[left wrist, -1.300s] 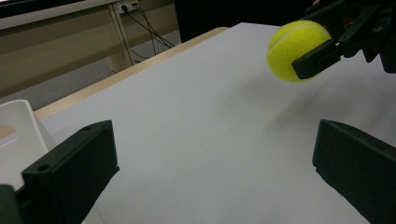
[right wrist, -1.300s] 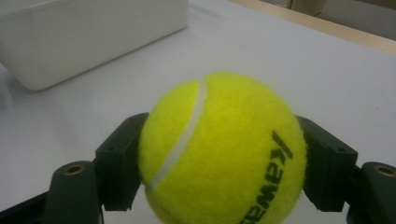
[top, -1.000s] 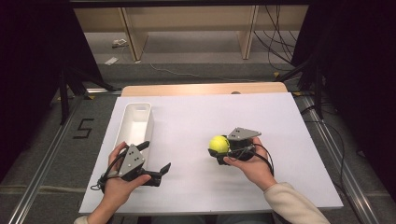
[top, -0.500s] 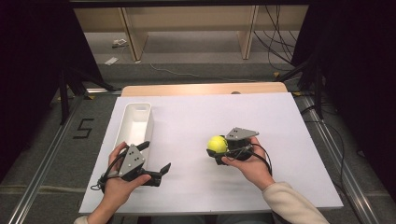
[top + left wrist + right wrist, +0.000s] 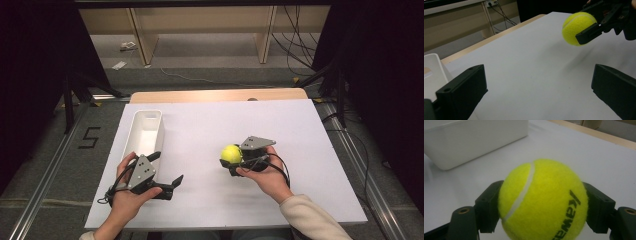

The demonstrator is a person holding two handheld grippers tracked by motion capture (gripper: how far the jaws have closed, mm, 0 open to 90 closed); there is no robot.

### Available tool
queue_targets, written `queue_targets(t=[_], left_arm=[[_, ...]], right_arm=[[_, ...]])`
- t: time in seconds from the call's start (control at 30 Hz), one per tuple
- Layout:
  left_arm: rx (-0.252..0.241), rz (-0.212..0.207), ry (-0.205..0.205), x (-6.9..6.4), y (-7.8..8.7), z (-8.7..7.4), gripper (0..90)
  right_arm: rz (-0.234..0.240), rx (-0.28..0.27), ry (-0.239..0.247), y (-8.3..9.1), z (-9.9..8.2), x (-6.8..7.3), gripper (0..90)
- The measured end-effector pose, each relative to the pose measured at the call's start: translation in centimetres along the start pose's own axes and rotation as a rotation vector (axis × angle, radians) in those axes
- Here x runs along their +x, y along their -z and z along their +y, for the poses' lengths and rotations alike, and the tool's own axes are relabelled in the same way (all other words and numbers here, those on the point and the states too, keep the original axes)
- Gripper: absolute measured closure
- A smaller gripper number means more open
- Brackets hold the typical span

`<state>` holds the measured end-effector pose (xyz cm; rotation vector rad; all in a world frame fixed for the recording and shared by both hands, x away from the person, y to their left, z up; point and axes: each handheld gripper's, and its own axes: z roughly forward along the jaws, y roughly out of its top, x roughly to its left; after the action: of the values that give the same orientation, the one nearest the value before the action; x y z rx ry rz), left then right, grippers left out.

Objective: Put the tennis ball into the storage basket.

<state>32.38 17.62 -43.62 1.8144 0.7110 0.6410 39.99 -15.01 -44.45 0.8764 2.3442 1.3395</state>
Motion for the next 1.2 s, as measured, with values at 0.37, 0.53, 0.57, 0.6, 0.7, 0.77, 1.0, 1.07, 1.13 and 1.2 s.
queue_targets(t=[0.37,0.53,0.57,0.6,0.7,0.77,1.0,1.07,1.13,1.2], left_arm=[[0.001,-0.002,-0.001,0.00,0.02,-0.02,0.0],[0.001,-0.002,-0.002,0.01,0.00,-0.02,0.0],[0.001,-0.002,-0.001,0.01,-0.02,-0.02,0.0],[0.002,-0.003,-0.001,0.00,-0.03,-0.03,0.0],[0.002,-0.004,0.000,-0.03,-0.03,-0.03,0.0],[0.003,-0.003,-0.001,-0.02,-0.02,-0.03,0.0],[0.001,-0.002,-0.002,0.00,-0.01,-0.02,0.0],[0.001,-0.002,-0.002,0.01,-0.01,-0.03,0.0],[0.001,-0.003,-0.002,0.01,-0.01,-0.03,0.0],[0.001,-0.002,-0.003,0.00,-0.01,-0.02,0.0]], right_arm=[[0.005,-0.005,0.004,-0.34,0.27,0.26,27.1],[0.006,-0.005,0.004,-0.37,0.39,0.32,27.2],[0.007,-0.005,0.004,-0.39,0.39,0.33,27.2],[0.007,-0.005,0.005,-0.42,0.39,0.34,27.2],[0.008,-0.006,0.004,-0.49,0.43,0.41,27.2],[0.008,-0.004,0.006,-0.52,0.46,0.47,27.2],[0.013,-0.004,0.010,-0.74,0.56,0.65,27.1],[0.015,-0.002,0.007,-0.80,0.58,0.72,27.2],[0.016,-0.003,0.010,-0.88,0.60,0.78,27.2],[0.017,-0.003,0.010,-0.95,0.63,0.85,27.2]])
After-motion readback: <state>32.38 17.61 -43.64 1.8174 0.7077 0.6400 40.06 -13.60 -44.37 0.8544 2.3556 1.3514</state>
